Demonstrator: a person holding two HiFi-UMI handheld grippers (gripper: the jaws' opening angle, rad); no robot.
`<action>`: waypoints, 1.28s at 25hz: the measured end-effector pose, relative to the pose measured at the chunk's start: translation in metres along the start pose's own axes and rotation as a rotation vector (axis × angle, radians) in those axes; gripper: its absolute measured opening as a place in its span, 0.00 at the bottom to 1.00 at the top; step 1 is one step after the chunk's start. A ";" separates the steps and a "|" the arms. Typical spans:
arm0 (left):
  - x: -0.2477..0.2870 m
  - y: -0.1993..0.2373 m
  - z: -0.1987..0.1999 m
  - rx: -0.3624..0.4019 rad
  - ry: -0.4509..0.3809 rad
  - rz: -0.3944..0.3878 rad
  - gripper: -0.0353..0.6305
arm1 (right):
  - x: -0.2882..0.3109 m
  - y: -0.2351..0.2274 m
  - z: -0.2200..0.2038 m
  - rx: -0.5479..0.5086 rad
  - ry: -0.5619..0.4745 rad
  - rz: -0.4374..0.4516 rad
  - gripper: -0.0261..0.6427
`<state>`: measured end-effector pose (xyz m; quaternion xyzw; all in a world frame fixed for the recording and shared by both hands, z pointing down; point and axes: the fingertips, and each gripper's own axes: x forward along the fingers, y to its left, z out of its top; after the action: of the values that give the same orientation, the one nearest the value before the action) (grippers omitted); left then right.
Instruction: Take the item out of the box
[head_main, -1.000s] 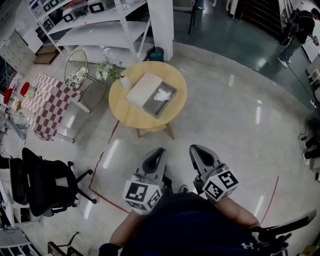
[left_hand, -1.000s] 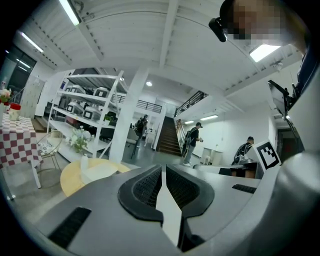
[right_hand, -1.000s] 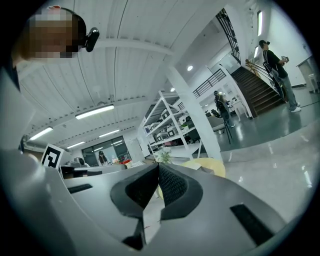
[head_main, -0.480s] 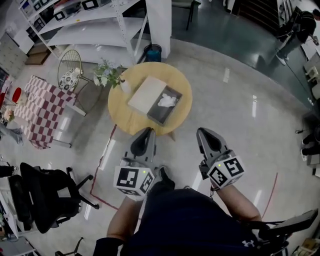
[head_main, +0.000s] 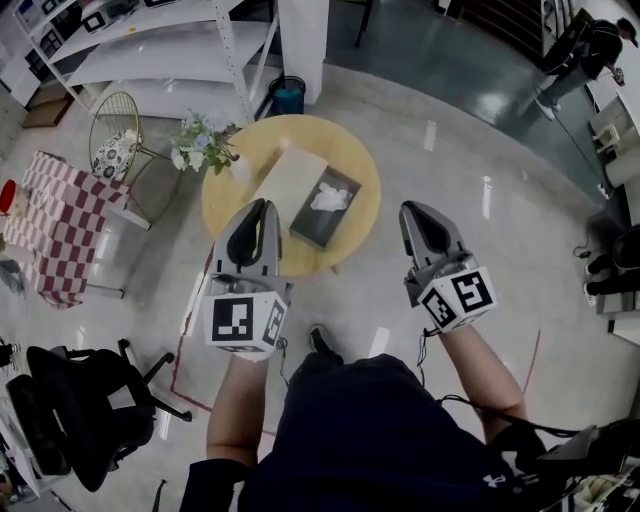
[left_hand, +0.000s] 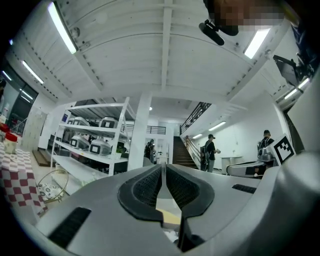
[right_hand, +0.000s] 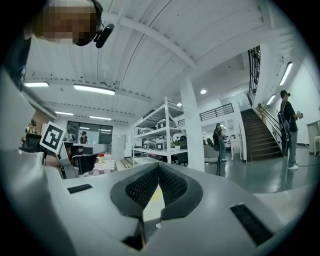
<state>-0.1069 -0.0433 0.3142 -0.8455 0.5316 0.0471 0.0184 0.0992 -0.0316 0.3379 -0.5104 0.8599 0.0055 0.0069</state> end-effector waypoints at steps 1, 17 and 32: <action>0.002 0.005 0.000 -0.001 -0.007 -0.004 0.12 | 0.006 0.002 0.000 -0.014 0.001 0.005 0.06; 0.039 0.028 -0.032 0.035 0.073 -0.053 0.12 | 0.063 -0.017 -0.032 -0.096 0.102 -0.002 0.06; 0.113 0.043 -0.077 0.016 0.191 0.020 0.12 | 0.148 -0.063 -0.076 -0.066 0.179 0.163 0.06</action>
<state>-0.0921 -0.1699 0.3802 -0.8406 0.5397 -0.0377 -0.0259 0.0829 -0.1932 0.4113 -0.4373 0.8950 -0.0112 -0.0873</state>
